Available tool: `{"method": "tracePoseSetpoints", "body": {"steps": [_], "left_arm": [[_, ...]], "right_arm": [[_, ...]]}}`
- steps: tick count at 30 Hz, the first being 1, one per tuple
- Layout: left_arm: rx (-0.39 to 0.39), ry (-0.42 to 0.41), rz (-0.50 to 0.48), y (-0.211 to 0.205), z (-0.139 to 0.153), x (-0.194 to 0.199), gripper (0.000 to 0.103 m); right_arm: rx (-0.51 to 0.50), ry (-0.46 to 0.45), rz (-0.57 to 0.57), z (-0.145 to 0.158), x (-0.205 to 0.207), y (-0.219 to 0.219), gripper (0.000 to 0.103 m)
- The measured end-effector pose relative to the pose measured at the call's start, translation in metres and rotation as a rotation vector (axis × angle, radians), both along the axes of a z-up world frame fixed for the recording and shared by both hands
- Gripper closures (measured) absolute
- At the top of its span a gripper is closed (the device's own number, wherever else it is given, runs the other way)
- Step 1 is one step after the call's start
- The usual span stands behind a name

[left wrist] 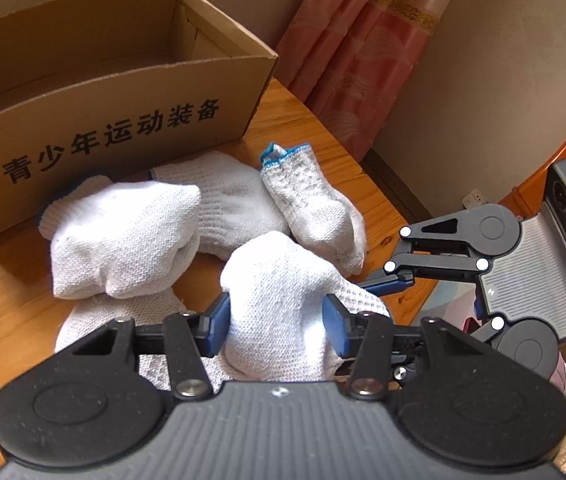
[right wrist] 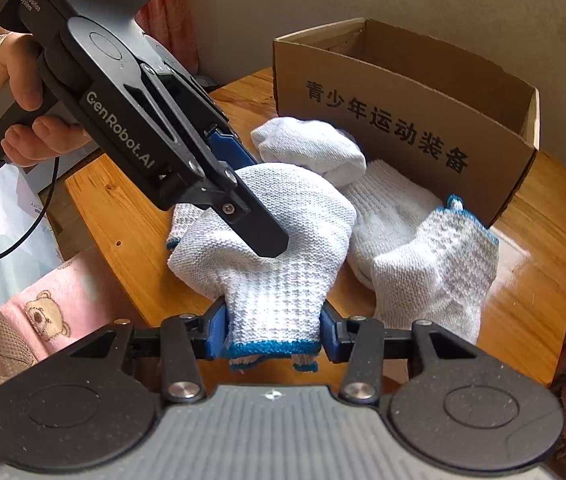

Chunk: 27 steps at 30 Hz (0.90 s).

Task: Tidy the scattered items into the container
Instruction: 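Lift the held glove with the left tool and carry it over the box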

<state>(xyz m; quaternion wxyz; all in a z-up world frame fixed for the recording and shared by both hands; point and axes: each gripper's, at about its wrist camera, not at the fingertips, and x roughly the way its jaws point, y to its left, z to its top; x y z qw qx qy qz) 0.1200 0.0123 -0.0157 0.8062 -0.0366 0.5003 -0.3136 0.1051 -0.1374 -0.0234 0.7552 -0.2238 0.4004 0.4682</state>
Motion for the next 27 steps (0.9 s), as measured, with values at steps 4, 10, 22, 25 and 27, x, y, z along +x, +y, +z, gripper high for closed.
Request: {"method": "tracePoseSetpoints", "body": {"steps": [4,10,22,25,27], "left_arm": [[-0.008,-0.022,0.074,0.019,0.009,-0.009,0.056],[-0.031,-0.042,0.182,0.053,0.027,-0.009,0.060],[0.002,-0.046,0.262,0.060,0.059,0.017,0.060],[0.021,-0.045,0.273,0.059,0.068,0.027,0.060],[0.037,-0.049,0.279,0.058,0.075,0.035,0.060]], "right_arm": [[-0.017,-0.056,0.095,0.014,0.003,0.016,0.052],[-0.016,-0.114,0.206,0.038,0.014,0.037,0.052],[-0.027,-0.150,0.279,0.073,0.043,0.057,0.052],[-0.023,-0.152,0.287,0.081,0.052,0.060,0.052],[-0.021,-0.153,0.286,0.087,0.061,0.062,0.052]]}}
